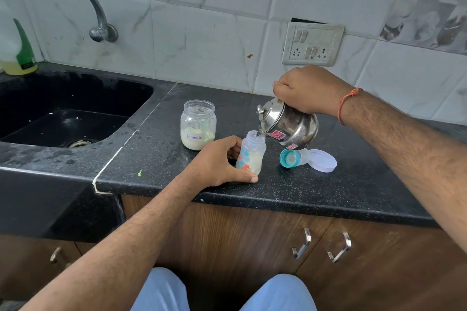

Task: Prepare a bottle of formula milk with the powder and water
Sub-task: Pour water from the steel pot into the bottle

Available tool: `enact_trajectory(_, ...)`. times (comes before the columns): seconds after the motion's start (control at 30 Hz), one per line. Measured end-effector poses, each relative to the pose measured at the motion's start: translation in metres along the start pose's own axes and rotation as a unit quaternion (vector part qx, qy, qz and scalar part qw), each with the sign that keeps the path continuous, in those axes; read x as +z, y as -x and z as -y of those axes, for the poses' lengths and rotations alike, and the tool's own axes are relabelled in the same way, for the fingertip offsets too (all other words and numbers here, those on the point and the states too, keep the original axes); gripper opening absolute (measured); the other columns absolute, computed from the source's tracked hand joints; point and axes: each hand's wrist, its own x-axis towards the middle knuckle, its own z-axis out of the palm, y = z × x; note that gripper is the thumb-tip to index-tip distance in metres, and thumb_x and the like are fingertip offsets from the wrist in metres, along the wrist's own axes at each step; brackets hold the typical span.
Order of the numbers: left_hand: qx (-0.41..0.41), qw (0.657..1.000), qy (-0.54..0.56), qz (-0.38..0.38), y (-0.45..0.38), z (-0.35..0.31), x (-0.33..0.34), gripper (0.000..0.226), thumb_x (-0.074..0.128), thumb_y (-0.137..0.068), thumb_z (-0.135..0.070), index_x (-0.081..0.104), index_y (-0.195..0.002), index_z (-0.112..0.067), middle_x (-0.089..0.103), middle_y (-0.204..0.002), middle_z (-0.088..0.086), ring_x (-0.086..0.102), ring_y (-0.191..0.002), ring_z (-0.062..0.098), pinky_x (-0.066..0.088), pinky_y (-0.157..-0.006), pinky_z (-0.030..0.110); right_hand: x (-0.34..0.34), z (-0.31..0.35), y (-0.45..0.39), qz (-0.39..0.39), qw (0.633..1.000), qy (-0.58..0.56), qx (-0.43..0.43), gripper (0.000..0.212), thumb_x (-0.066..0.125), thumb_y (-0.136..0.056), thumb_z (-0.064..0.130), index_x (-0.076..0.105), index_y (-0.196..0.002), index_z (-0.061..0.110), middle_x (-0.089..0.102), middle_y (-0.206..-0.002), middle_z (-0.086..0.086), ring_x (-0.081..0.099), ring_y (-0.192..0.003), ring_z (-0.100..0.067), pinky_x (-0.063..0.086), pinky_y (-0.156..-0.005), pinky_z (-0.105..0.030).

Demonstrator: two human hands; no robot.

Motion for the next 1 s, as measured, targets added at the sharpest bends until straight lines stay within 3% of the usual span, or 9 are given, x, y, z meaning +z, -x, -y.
enact_trajectory(0.6,-0.003,1.000,0.002,-0.001,-0.0003,0.0005,0.0002,0.067,0.106,-0.060,-0.051,0.065,-0.112,-0.042,0.077,-0.110,-0.018,0.073,-0.104,0.000,0.062,-0.100,0.032,0.0005,-0.0009,-0.0028,-0.002,1.000,0.009,0.001,0.049,0.038,-0.106,0.033,0.048,-0.064,0.009,0.054,-0.065,-0.012,0.045,-0.058,-0.023,0.026,-0.053,-0.034)
enact_trajectory(1.0,-0.007,1.000,-0.015,0.008,0.0006,-0.0034,-0.0016,0.073,0.104,-0.063,-0.051,0.066,-0.123,-0.035,0.073,-0.112,-0.021,0.070,-0.105,-0.002,0.059,-0.097,0.024,-0.0014,0.0016,-0.0024,0.005,1.000,0.009,-0.003,0.048,0.038,-0.106,0.032,0.048,-0.066,0.007,0.054,-0.065,-0.012,0.045,-0.059,-0.024,0.029,-0.053,-0.035)
